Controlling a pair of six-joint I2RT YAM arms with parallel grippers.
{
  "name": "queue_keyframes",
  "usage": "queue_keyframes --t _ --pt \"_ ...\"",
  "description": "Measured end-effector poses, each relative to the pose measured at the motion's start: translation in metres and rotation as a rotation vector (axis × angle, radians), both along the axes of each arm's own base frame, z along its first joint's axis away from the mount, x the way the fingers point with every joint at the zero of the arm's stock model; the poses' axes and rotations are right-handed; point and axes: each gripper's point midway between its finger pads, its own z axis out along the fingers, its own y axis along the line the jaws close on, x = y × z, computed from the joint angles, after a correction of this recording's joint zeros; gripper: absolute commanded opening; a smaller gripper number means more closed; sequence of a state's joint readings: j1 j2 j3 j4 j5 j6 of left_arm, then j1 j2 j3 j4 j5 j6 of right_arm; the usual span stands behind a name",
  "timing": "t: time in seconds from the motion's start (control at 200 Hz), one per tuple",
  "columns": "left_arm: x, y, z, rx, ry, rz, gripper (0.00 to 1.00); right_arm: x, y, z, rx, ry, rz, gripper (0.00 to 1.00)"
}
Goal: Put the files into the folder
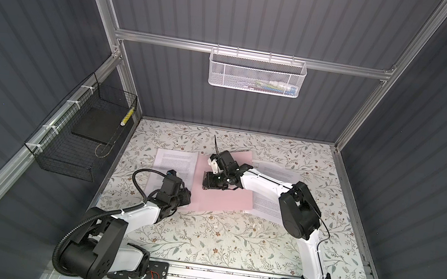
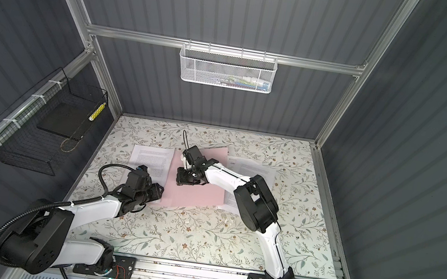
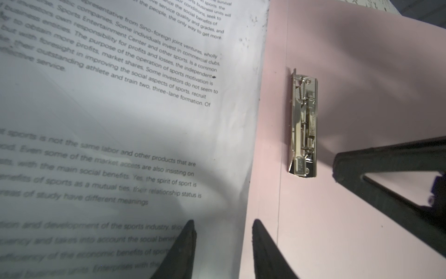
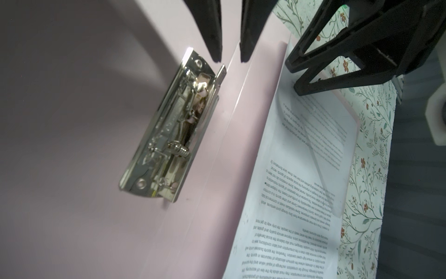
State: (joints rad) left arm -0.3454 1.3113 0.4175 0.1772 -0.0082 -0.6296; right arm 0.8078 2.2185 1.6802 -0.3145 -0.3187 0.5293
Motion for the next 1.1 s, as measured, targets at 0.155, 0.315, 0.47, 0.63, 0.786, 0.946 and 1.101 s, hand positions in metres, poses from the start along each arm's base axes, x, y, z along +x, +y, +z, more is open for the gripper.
queue_keyframes --t 0.155,0.315,0.47,0.63,0.786,0.946,1.101 --pt "0.0 0.0 -0.001 -0.005 0.002 0.005 0.34 -0.002 0.0 -0.012 -0.013 0.019 0.003 0.18" --pt "-0.004 0.001 -0.005 -0.001 0.011 0.006 0.34 -0.004 0.003 -0.021 -0.011 0.044 0.016 0.18" --pt "-0.007 0.003 -0.009 0.004 0.021 0.009 0.34 -0.005 0.004 -0.023 -0.009 0.058 0.021 0.11" --pt "-0.006 0.004 -0.01 0.006 0.014 0.016 0.3 -0.006 0.005 -0.023 -0.004 0.065 0.021 0.06" --pt "0.0 0.005 -0.012 0.001 0.002 0.025 0.26 -0.007 0.005 -0.023 -0.002 0.068 0.021 0.05" --pt "0.004 0.005 -0.012 -0.004 -0.005 0.032 0.25 -0.006 0.004 -0.024 -0.004 0.072 0.017 0.0" --pt "0.005 0.005 -0.012 -0.003 -0.004 0.034 0.24 -0.003 0.002 -0.028 -0.037 0.079 0.001 0.0"
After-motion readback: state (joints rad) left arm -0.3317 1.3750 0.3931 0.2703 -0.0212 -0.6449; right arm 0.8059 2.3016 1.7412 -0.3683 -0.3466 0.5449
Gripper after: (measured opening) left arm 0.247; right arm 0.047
